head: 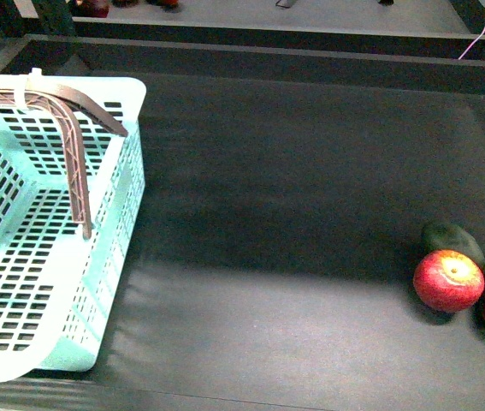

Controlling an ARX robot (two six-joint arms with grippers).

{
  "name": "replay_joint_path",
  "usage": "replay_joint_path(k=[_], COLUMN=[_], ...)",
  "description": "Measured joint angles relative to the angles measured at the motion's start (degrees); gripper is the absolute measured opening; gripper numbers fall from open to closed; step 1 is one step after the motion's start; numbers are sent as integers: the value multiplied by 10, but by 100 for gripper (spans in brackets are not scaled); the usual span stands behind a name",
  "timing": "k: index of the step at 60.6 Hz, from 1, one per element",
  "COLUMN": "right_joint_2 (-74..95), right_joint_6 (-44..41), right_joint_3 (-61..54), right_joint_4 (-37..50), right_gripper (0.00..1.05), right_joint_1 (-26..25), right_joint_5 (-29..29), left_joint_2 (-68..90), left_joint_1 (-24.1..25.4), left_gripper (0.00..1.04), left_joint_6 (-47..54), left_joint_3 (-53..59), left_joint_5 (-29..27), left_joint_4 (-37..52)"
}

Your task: Pick apple with right arm and hold basket with left

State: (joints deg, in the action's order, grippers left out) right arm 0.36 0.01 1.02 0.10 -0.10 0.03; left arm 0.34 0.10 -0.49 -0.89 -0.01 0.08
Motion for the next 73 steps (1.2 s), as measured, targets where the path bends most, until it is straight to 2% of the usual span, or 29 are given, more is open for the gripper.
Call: replay_joint_path(k=[36, 37, 39, 42, 43, 46, 51, 58, 73], right_joint_2=[0, 0, 0, 0, 0, 0, 0, 0, 0], right_joint_6=[0, 0, 0, 0, 0, 0, 0, 0, 0], right_joint_3=[0, 0, 0, 0, 0, 0, 0, 0, 0], right_joint_4=[0, 0, 0, 0, 0, 0, 0, 0, 0], right_gripper=[96, 96, 96, 96, 96, 96, 96, 96, 96], right_joint_1=[0, 0, 0, 0, 0, 0, 0, 0, 0], right_joint_5=[0, 0, 0, -2, 0, 0, 0, 0, 0], left_joint_2=[0, 6, 48, 137, 170, 233, 354, 493, 774], left_joint_1=[0, 7, 47, 89, 97, 103, 122, 135, 110], left_gripper=[98, 98, 98, 98, 98, 98, 98, 98, 98], left_joint_6=[0, -17, -80, -213, -258, -359, -471, -547, -623], left_joint_3=[0, -3, -28, -54, -62, -83, -121, -145, -242], left_joint_5=[0, 26, 148, 275, 309, 341, 342, 315, 223], left_joint_4=[0, -11, -70, -70, -52, -3, 99, 195, 289])
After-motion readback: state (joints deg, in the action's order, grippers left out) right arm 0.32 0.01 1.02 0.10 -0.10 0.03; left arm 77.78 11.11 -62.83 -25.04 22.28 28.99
